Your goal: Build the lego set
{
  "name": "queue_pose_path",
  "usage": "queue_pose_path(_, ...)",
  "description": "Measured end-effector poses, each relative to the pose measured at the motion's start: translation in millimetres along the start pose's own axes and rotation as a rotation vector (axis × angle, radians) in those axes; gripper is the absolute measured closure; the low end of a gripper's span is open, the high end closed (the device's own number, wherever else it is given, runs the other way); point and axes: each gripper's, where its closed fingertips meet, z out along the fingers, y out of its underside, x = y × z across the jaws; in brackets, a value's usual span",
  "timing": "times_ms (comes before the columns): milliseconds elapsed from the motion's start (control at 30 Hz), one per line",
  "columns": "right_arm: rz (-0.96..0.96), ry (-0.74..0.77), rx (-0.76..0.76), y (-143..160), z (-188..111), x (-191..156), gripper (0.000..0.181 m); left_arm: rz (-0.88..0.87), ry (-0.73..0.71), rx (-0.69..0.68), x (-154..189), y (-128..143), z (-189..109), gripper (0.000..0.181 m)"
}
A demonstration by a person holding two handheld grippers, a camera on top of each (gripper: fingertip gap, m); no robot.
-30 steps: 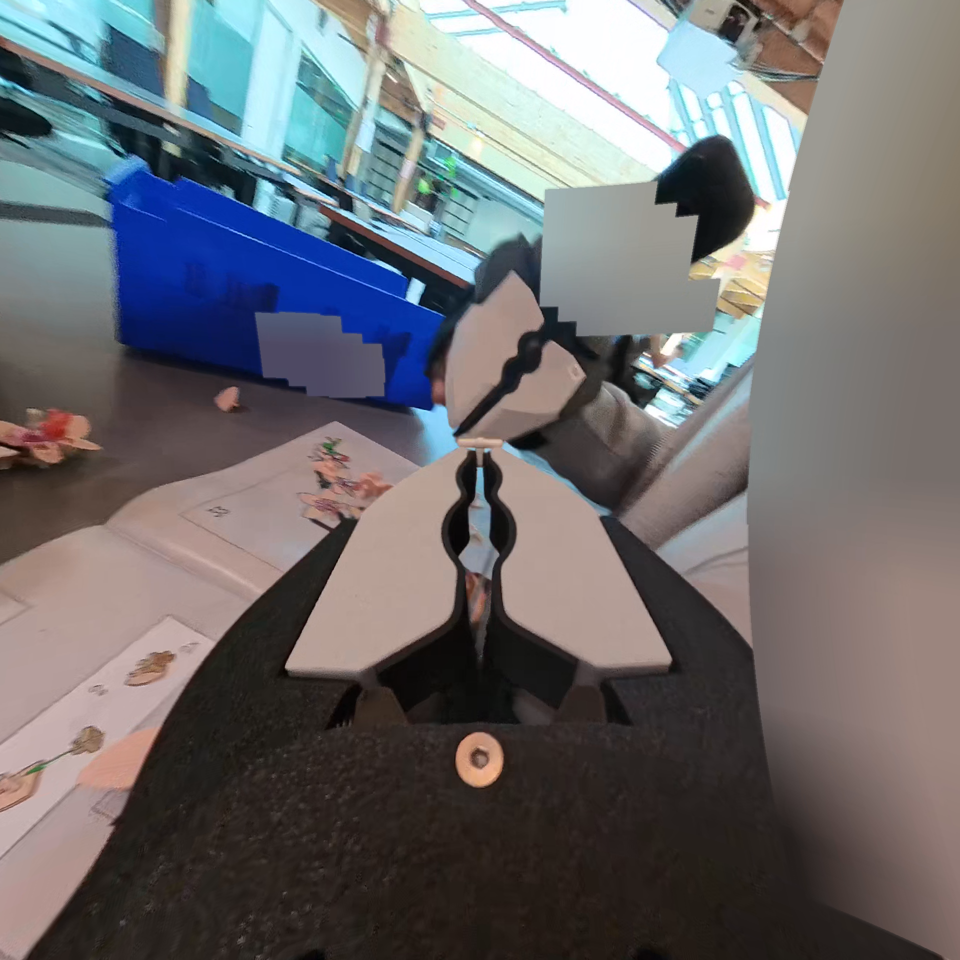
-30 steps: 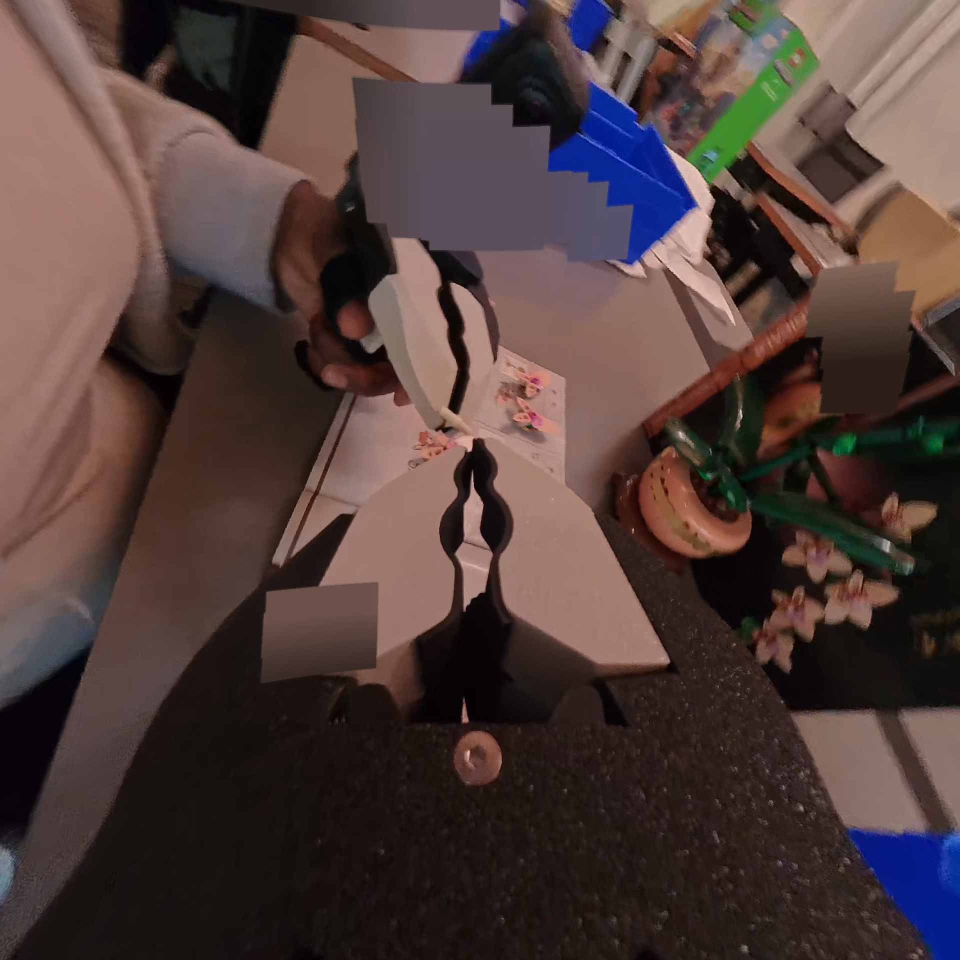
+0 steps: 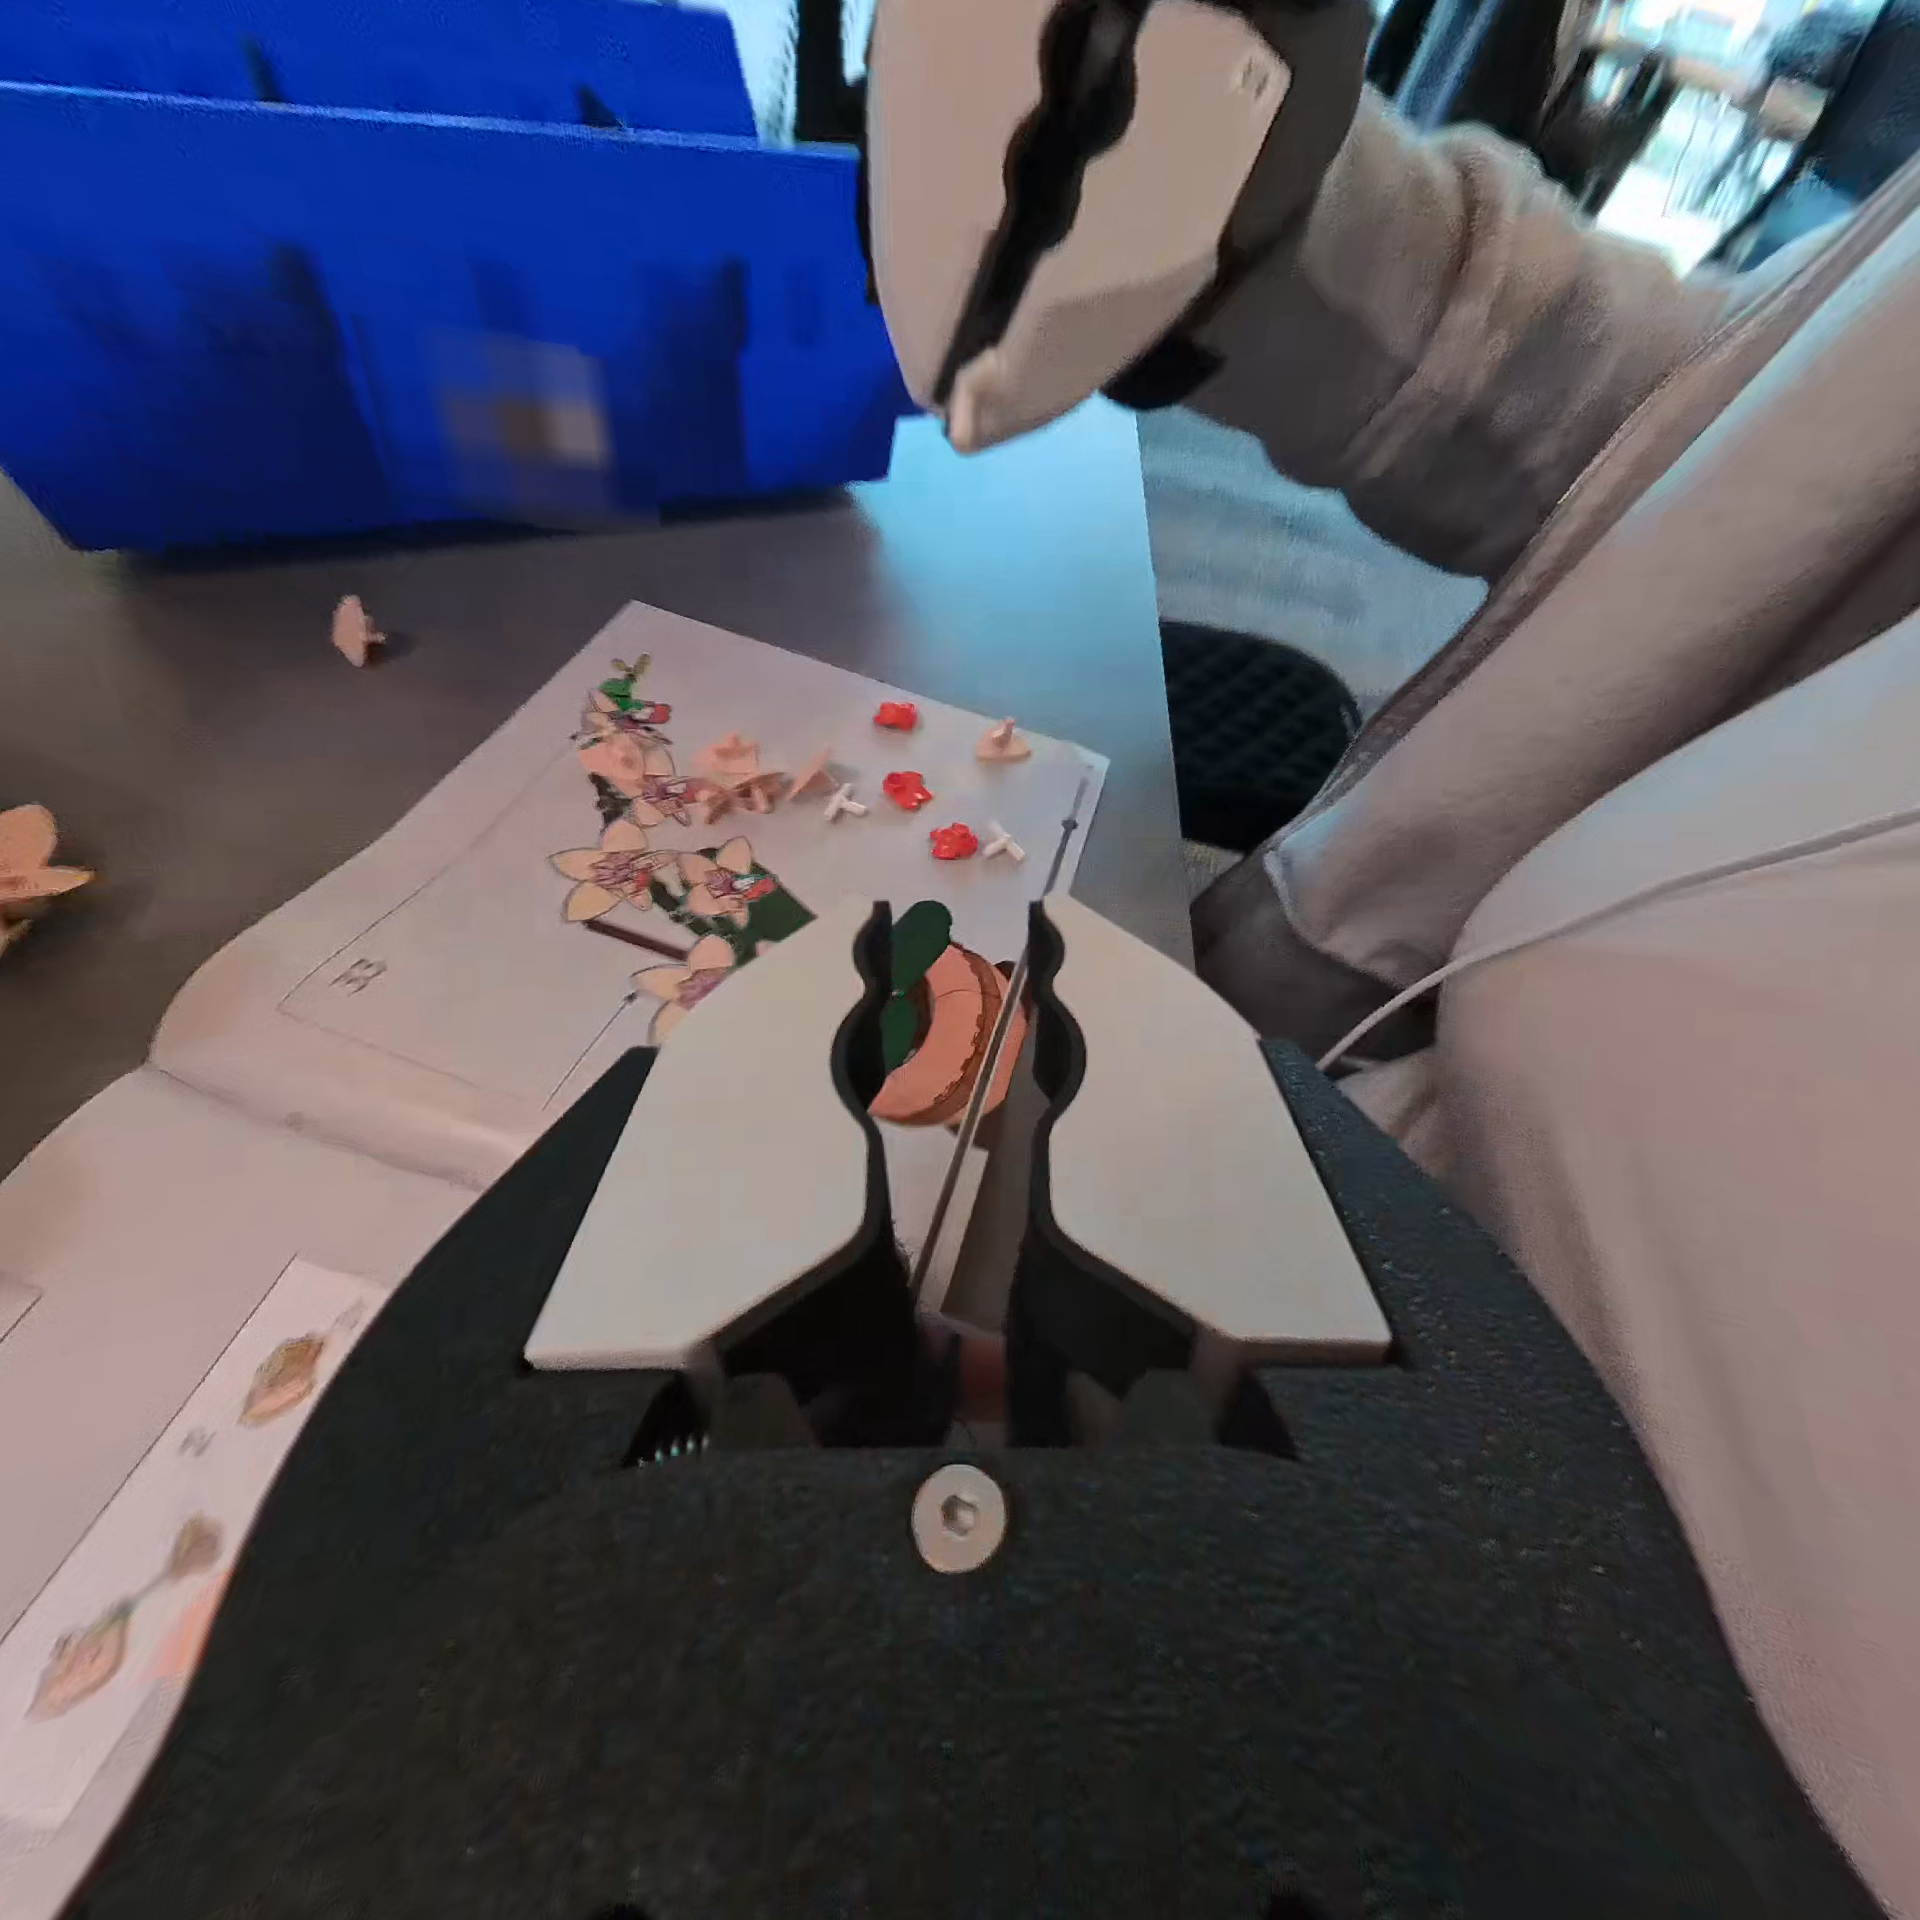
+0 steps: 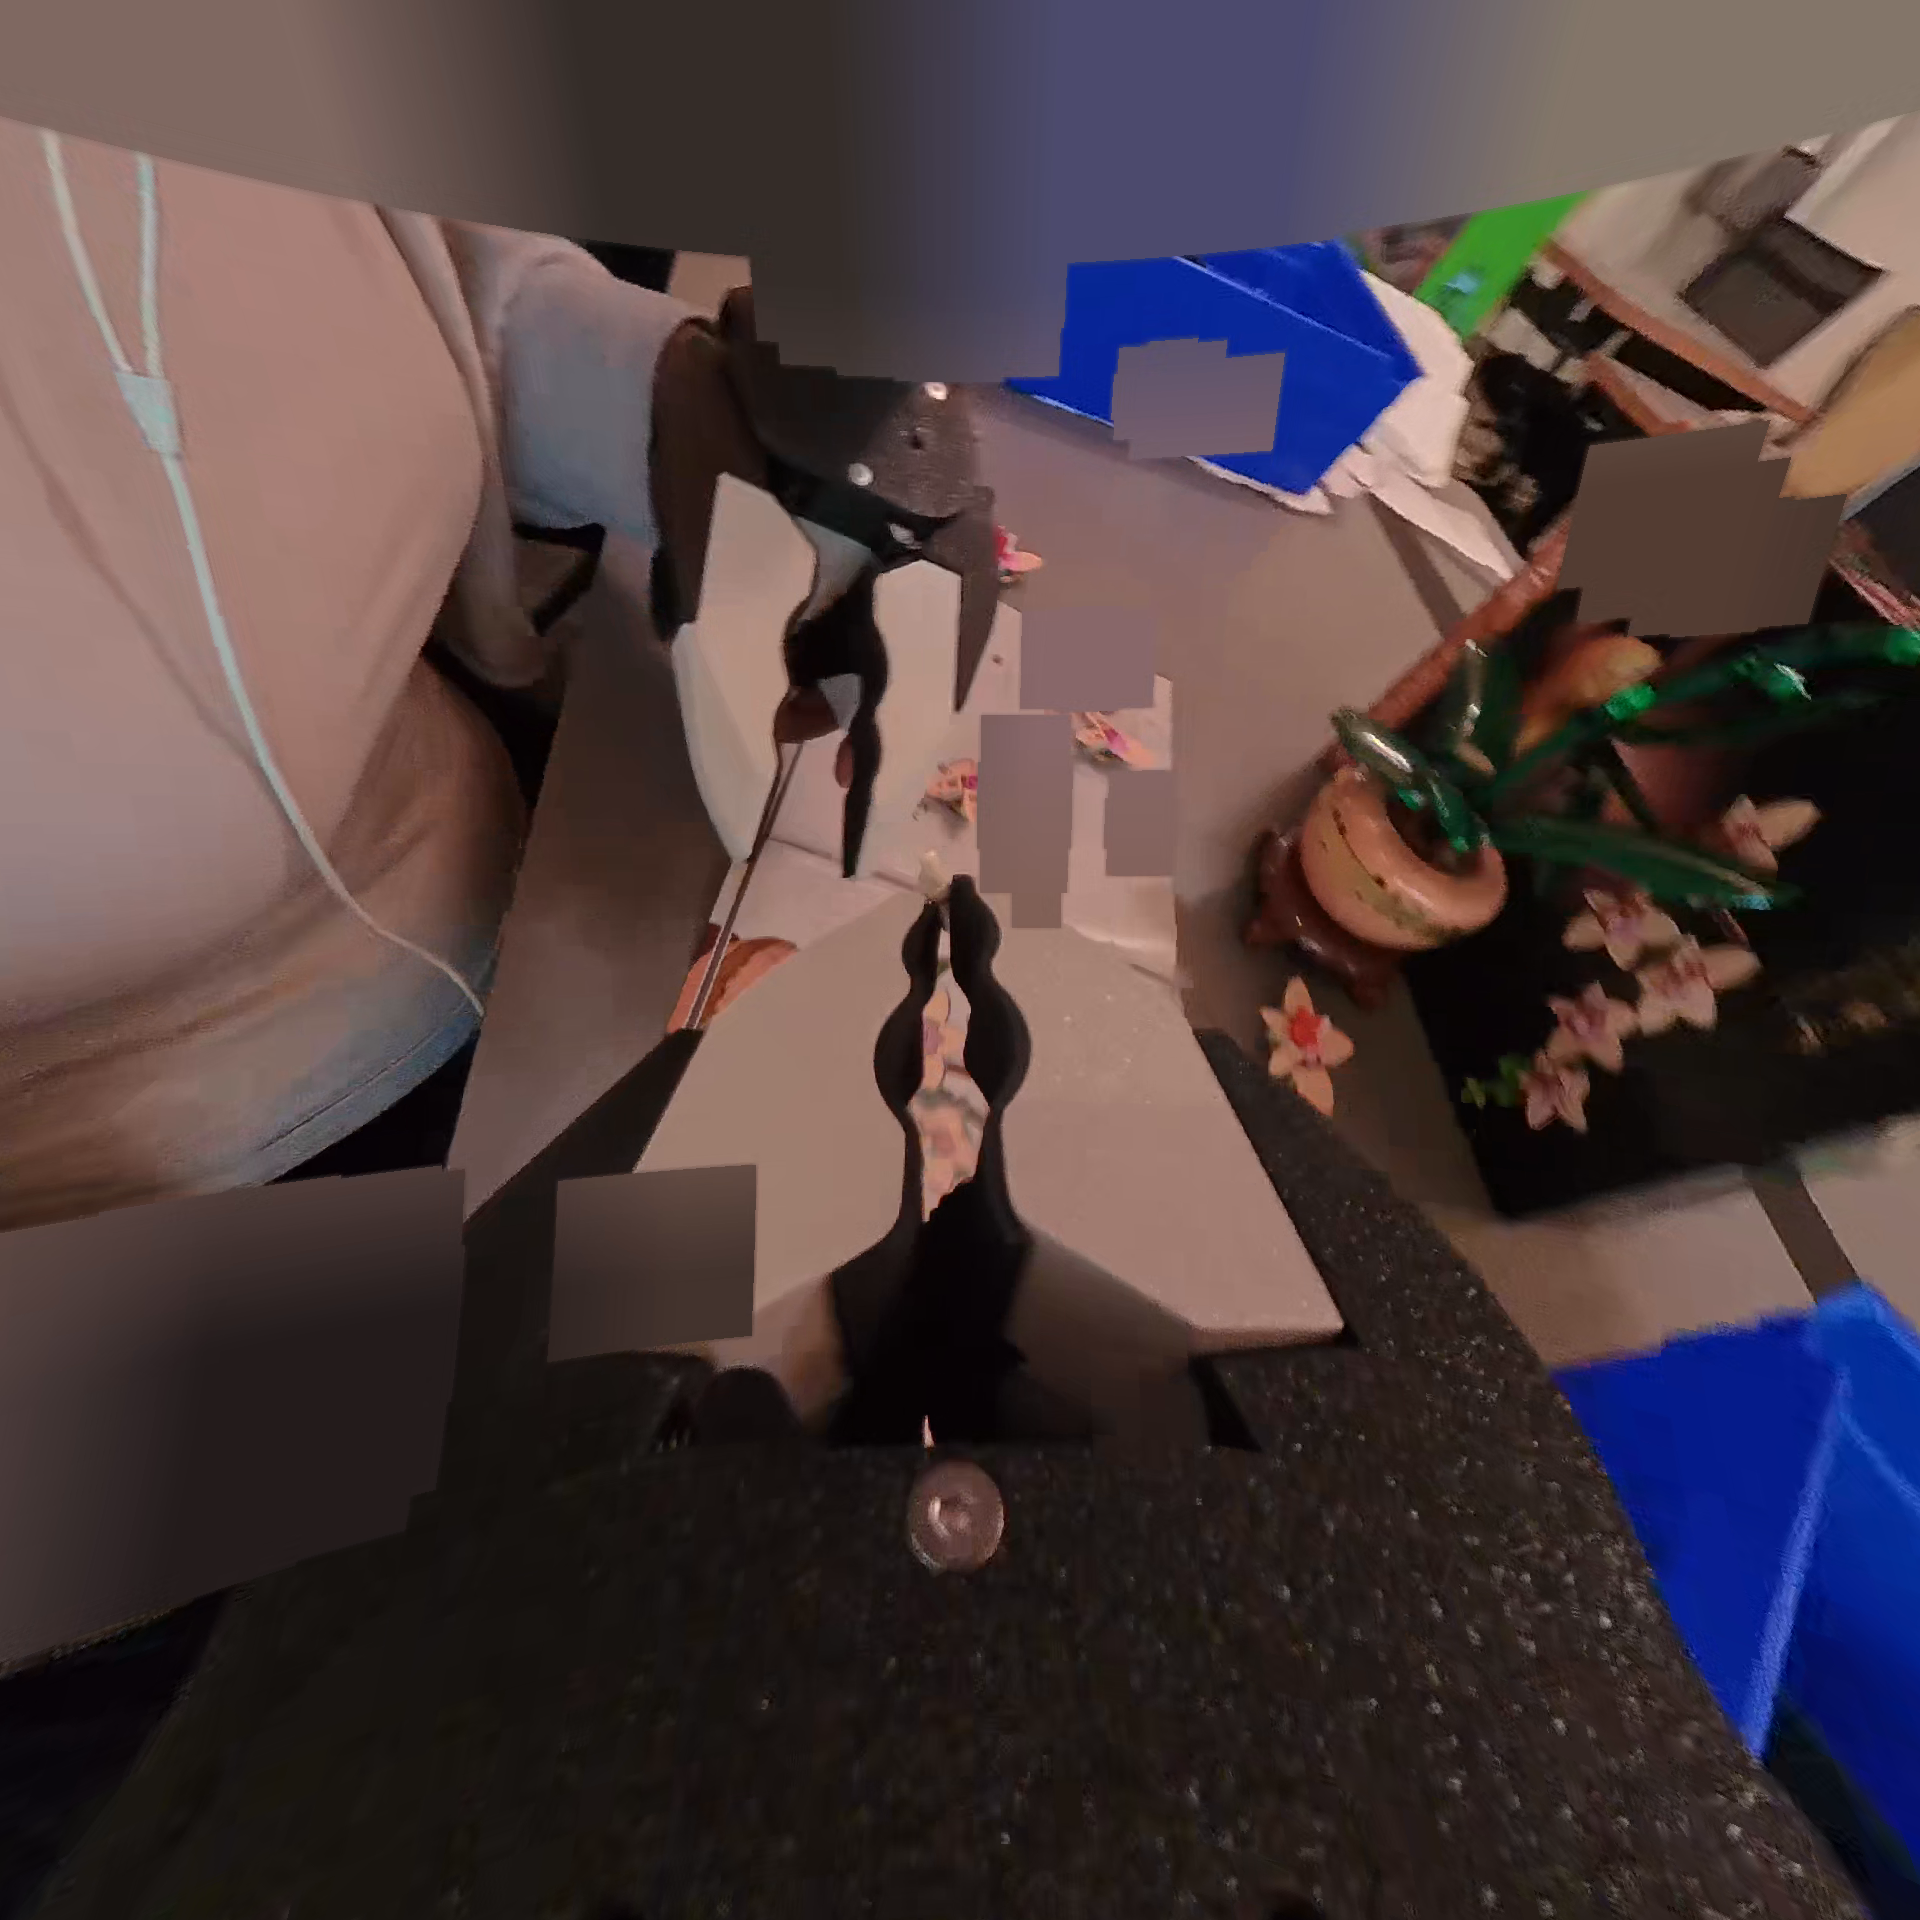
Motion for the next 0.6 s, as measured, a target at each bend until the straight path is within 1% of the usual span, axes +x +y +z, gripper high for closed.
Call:
queue_pose_path(67, 0.017, 0.060, -0.012, 9, -16, -7, 0.179, 0.064, 0.014, -0.055, 9, 3, 20, 0.160)
queue_pose_path(133, 0.037, 0.100, -0.009, 16, -29, -16, 0.179, 0.125, 0.015, -0.124, 11, 7, 40, 0.163)
queue_pose_path(233, 0.049, 0.132, -0.010, 24, -44, -30, 0.179, 0.185, -0.033, -0.254, 1, 14, 64, 0.167)
queue_pose_path(300, 0.047, 0.154, -0.011, 29, -53, -36, 0.179, 0.195, -0.049, -0.303, -1, 18, 76, 0.168)
queue_pose_path(467, 0.046, 0.192, 0.028, 33, -68, -44, 0.179, 0.160, -0.133, -0.374, -5, 28, 91, 0.163)
queue_pose_path(533, 0.043, 0.202, 0.038, 34, -72, -46, 0.179, 0.127, -0.137, -0.367, -4, 28, 94, 0.164)
queue_pose_path(600, 0.044, 0.207, 0.053, 35, -73, -47, 0.179, 0.132, -0.133, -0.365, -3, 28, 96, 0.166)
